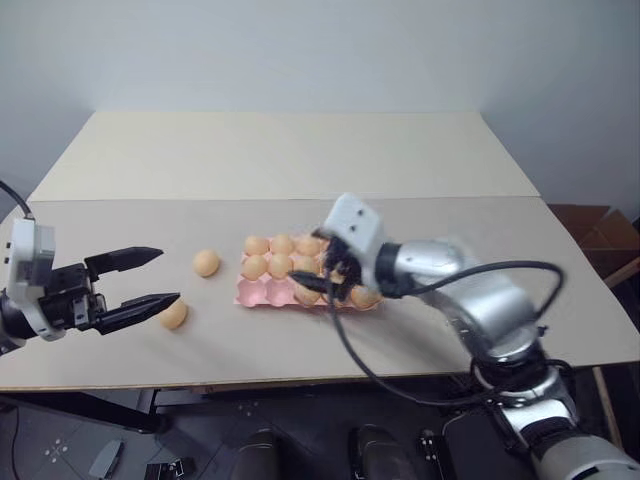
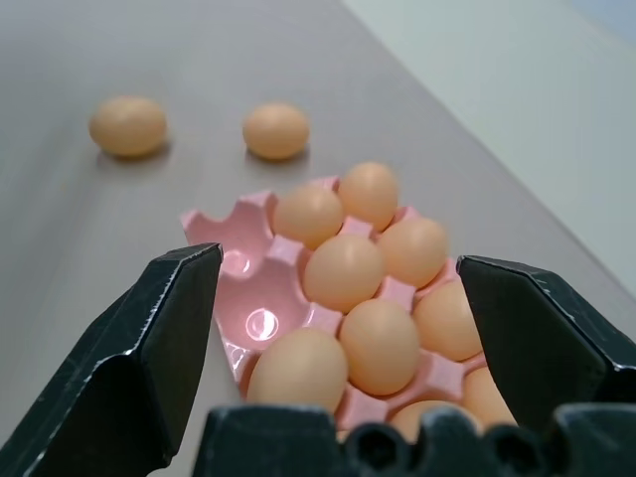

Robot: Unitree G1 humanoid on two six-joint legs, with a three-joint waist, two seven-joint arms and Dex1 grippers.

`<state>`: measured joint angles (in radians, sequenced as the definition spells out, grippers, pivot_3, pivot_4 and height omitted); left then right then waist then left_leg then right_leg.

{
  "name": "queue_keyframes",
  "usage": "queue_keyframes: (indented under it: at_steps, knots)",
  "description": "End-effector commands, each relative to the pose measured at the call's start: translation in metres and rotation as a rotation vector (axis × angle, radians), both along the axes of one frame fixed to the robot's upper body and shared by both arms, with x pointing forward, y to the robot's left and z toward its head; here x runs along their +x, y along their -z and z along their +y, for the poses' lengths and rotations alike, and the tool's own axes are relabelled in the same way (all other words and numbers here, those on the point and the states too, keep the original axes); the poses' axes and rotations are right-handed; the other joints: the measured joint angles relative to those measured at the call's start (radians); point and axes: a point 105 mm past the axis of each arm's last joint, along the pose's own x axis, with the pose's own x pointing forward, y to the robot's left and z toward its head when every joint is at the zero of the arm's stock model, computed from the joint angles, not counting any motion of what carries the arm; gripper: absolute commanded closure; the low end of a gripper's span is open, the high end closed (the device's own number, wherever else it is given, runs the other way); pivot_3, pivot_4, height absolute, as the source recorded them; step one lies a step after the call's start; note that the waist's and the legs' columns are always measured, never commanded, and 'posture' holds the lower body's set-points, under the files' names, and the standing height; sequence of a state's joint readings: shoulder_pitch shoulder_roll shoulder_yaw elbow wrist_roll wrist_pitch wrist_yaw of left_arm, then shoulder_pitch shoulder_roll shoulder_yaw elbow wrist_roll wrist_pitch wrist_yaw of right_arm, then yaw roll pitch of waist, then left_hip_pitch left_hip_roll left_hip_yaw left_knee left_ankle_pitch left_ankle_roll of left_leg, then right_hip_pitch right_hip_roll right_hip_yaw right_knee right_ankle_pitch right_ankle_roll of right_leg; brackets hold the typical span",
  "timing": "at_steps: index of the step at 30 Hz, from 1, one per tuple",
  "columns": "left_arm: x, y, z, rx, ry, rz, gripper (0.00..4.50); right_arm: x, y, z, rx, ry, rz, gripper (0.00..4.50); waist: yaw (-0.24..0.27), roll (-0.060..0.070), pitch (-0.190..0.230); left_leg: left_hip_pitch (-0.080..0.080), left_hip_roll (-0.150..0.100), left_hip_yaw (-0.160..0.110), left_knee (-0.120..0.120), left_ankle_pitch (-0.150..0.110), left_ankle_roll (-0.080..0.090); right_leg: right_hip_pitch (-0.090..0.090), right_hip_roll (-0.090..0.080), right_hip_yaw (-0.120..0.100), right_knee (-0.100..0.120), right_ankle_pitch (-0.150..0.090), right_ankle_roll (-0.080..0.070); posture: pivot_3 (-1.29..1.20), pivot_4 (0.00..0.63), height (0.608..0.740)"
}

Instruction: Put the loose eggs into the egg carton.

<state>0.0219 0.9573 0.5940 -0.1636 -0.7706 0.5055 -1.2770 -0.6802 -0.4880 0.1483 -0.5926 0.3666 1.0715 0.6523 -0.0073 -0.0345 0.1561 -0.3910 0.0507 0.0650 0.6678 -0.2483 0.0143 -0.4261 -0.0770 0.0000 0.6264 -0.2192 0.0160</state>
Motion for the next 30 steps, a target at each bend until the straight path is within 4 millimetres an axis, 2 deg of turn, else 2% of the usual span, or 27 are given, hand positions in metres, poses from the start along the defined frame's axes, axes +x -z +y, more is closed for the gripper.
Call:
queue_keyframes:
  at_steps: [1,6,9,14,18,22,28,30]
  knots:
    - [-0.002,-0.005,0.016,0.029,-0.073,-0.023,0.00,-0.006,-0.014,-0.039,0.026,0.003,-0.075,0.09,-0.003,0.000,0.000,0.000,0.000,0.000,0.000,0.000,0.000,0.000,0.000,0.000,0.000,0.000,0.000,0.00,0.150,0.740]
    - [-0.006,0.014,0.034,0.041,-0.164,0.042,0.00,-0.012,0.011,-0.109,-0.036,0.019,-0.059,0.09,0.000,-0.001,0.000,0.000,-0.001,0.000,-0.001,0.000,0.000,0.000,0.000,0.000,-0.001,-0.001,0.001,0.00,0.150,0.740]
    - [-0.009,0.023,0.039,0.037,-0.189,0.078,0.00,-0.014,0.026,-0.131,-0.080,0.047,-0.038,0.09,-0.007,-0.001,0.000,0.002,0.000,0.000,-0.001,0.000,0.000,0.001,0.000,0.001,0.000,-0.003,0.003,0.00,0.150,0.740]
    - [-0.006,0.034,0.040,0.081,-0.235,0.124,0.00,-0.013,0.020,-0.128,-0.036,0.061,-0.064,0.09,-0.011,-0.001,0.000,0.005,0.002,0.001,-0.001,0.000,0.000,0.001,0.002,0.003,0.002,-0.006,0.001,0.00,0.150,0.740]
    - [0.008,0.051,0.042,0.151,-0.365,0.193,0.00,-0.013,0.019,-0.123,-0.024,0.061,-0.077,0.09,-0.001,-0.001,0.000,0.004,0.001,0.002,-0.001,0.000,0.000,0.001,0.001,0.004,0.001,-0.005,0.000,0.00,0.150,0.740]
    - [0.020,0.070,0.033,0.199,-0.412,0.256,0.00,-0.014,0.019,-0.119,-0.010,0.058,-0.084,0.09,0.007,-0.001,0.000,0.001,-0.001,0.002,-0.001,0.000,0.000,0.000,-0.001,0.004,-0.001,-0.001,0.001,0.00,0.150,0.740]
    - [0.044,0.084,0.024,0.213,-0.469,0.285,0.00,-0.014,0.015,-0.116,0.001,0.061,-0.093,0.09,0.013,-0.001,0.001,0.002,-0.001,0.002,-0.001,0.000,0.000,0.000,0.000,0.004,0.000,0.000,0.002,0.00,0.150,0.740]
    - [0.044,0.090,0.022,0.247,-0.471,0.318,0.39,-0.016,0.014,-0.116,0.002,0.060,-0.097,0.00,0.011,-0.001,0.001,0.002,-0.001,0.002,-0.001,0.000,0.000,0.000,0.001,0.004,0.000,0.000,0.002,0.00,0.150,0.740]
